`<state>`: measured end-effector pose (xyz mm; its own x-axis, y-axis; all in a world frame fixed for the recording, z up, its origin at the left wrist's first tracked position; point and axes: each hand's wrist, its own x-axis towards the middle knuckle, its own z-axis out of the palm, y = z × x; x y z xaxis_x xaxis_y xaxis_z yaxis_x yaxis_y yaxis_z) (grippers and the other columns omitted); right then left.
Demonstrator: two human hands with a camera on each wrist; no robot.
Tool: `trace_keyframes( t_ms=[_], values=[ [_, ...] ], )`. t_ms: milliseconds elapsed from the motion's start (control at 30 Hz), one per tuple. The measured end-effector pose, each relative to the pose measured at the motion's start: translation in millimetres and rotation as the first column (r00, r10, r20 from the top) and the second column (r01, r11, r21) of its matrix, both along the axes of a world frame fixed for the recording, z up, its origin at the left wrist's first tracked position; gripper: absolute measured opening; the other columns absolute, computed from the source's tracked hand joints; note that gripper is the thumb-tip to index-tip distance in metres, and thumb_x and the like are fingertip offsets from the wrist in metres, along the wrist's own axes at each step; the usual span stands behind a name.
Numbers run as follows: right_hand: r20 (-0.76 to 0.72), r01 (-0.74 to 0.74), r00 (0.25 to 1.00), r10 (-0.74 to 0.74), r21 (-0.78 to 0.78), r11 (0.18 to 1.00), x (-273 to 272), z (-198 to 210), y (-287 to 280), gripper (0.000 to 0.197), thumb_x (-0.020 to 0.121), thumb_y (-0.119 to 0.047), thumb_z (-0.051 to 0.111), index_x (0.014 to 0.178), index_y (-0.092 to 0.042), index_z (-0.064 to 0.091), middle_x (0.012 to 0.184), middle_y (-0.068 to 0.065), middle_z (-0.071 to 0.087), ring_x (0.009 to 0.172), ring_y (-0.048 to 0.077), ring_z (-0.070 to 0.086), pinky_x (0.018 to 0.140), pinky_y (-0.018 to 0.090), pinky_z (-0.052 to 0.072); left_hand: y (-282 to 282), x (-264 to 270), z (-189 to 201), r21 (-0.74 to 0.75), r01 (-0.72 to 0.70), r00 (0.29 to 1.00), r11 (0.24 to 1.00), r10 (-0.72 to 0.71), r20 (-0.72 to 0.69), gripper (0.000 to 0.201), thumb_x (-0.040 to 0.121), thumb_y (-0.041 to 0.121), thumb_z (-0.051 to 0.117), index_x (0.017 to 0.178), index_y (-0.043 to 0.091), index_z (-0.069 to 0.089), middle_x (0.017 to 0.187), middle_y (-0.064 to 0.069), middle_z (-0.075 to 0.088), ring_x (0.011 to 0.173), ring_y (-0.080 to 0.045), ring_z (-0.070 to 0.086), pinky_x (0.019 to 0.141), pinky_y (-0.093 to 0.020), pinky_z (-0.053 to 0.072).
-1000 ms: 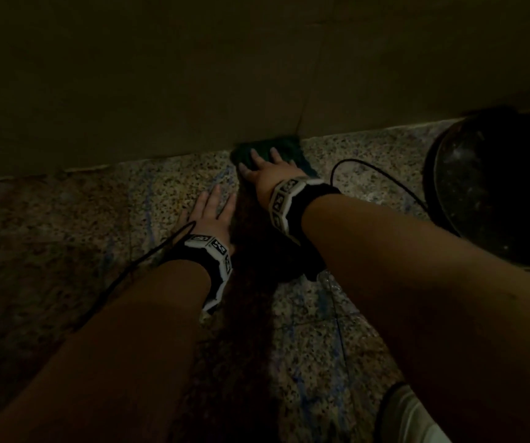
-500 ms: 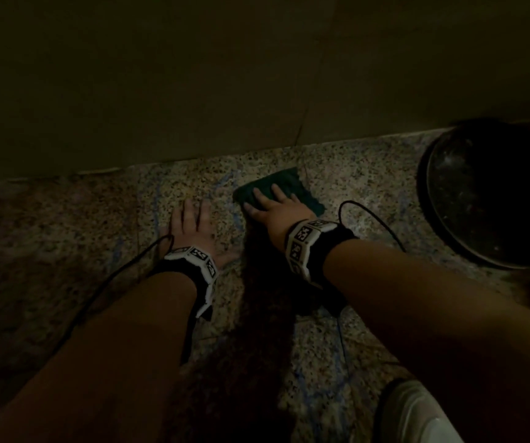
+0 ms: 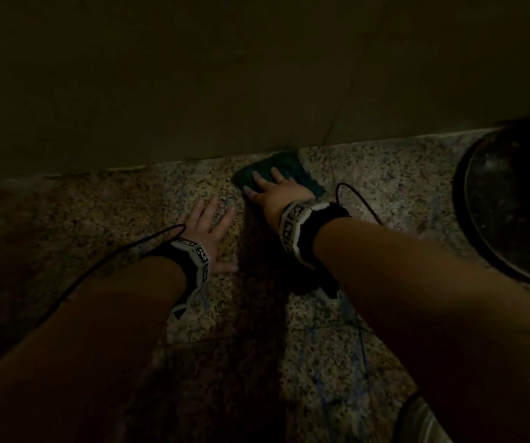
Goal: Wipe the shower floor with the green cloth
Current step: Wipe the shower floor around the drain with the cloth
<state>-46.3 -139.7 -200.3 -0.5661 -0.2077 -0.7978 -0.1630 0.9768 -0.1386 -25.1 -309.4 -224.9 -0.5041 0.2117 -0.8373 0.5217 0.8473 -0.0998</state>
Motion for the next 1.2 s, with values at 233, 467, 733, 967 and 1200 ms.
trace_keyframes(
  t_ms=[233, 467, 733, 967, 1200],
  values=[
    [0.072, -0.047, 0.996, 0.047, -0.009, 0.999, 25, 5, -7, 0.083, 0.093, -0.001, 0.048, 0.151, -0.034, -0.002, 0.157, -0.007, -0.019, 0.144, 0.026, -0.017, 0.118, 0.046, 0.004, 2, -7, 23, -0.068, 0.148, 0.988, 0.987, -0.145, 0.052, 0.103, 0.084, 0.067, 0.047, 0.143, 0.030, -0.029, 0.150, -0.006, -0.036, 0.142, -0.032, -0.021, 0.117, -0.050, 0.004],
    [0.098, -0.124, 0.988, 0.118, 0.054, 0.991, 11, 34, -1, 0.077, 0.095, 0.002, 0.046, 0.152, -0.027, 0.004, 0.159, -0.001, -0.011, 0.146, 0.028, -0.006, 0.115, 0.051, 0.018, -9, -17, 83, -0.130, 0.261, 0.965, 0.956, -0.260, 0.029, 0.081, 0.094, 0.057, 0.039, 0.150, 0.028, -0.012, 0.156, -0.001, -0.022, 0.144, -0.027, -0.017, 0.116, -0.046, 0.002],
    [0.034, -0.124, 0.992, 0.122, 0.052, 0.991, 18, 56, 16, 0.076, 0.096, -0.001, 0.046, 0.152, -0.026, 0.003, 0.159, -0.001, -0.011, 0.146, 0.028, -0.007, 0.114, 0.056, 0.016, -21, -13, 132, -0.274, 0.101, 0.987, 0.956, -0.132, -0.096, 0.080, 0.094, 0.061, 0.033, 0.151, 0.024, -0.010, 0.156, -0.002, -0.020, 0.144, -0.028, -0.014, 0.116, -0.043, 0.003],
    [0.051, -0.111, 0.992, 0.111, 0.000, 0.994, 43, 68, 19, 0.073, 0.097, -0.002, 0.043, 0.153, -0.024, 0.002, 0.159, 0.002, -0.010, 0.146, 0.028, -0.006, 0.117, 0.052, 0.010, -32, 18, 125, -0.213, -0.217, 0.971, 0.953, 0.186, -0.153, 0.083, 0.092, 0.064, 0.032, 0.150, 0.026, -0.013, 0.156, -0.003, -0.022, 0.144, -0.032, -0.014, 0.118, -0.047, 0.008],
    [0.027, -0.026, 0.999, 0.023, 0.106, 0.994, 42, 59, 17, 0.071, 0.099, -0.005, 0.041, 0.153, -0.023, -0.001, 0.159, 0.003, -0.011, 0.146, 0.030, -0.001, 0.115, 0.046, 0.022, -36, 18, 94, -0.114, -0.157, 0.977, 0.981, 0.137, -0.166, 0.085, 0.090, 0.066, 0.032, 0.151, 0.025, -0.011, 0.157, -0.003, -0.018, 0.145, -0.031, -0.009, 0.116, -0.044, 0.006]
  ],
)
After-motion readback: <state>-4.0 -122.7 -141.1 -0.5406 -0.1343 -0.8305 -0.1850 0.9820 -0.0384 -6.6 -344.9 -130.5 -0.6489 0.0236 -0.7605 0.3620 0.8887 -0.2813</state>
